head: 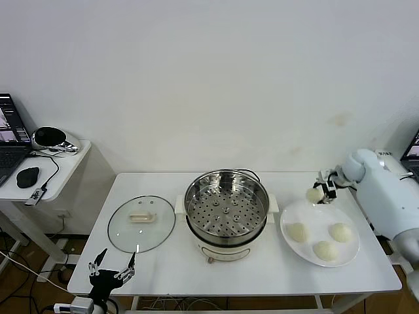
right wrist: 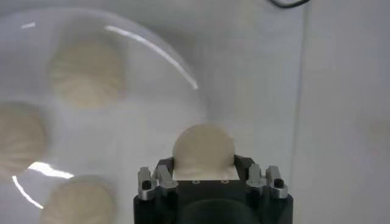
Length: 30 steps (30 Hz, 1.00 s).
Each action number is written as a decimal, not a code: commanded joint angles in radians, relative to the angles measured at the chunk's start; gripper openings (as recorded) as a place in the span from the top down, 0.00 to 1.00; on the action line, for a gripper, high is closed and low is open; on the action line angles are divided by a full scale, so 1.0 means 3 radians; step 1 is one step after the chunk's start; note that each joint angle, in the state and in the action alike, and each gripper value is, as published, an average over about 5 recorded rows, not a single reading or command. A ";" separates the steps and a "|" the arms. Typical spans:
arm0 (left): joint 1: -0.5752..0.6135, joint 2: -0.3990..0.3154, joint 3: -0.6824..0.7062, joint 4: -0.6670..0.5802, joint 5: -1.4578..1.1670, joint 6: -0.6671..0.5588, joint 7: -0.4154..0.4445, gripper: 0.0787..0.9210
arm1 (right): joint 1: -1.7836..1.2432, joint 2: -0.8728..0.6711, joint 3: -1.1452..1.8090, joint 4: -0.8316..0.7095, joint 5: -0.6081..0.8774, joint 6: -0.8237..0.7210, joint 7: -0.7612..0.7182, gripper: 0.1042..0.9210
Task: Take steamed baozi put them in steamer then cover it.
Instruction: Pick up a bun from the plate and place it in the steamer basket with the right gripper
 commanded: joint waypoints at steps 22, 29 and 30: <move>0.0045 -0.0029 -0.0136 -0.0137 -0.0001 -0.0042 -0.0052 0.12 | 0.1177 0.1550 -0.1220 -0.0360 0.0705 0.2391 -0.0530 0.36; 0.0068 -0.0051 -0.0171 -0.0158 -0.0004 -0.0031 -0.0054 0.12 | 0.1100 0.1473 -0.1459 -0.0052 0.0705 0.2391 -0.0567 0.37; 0.0078 -0.0053 -0.0168 -0.0157 0.0000 -0.0033 -0.0055 0.12 | 0.1082 0.1474 -0.1471 -0.0053 0.0704 0.2391 -0.0564 0.37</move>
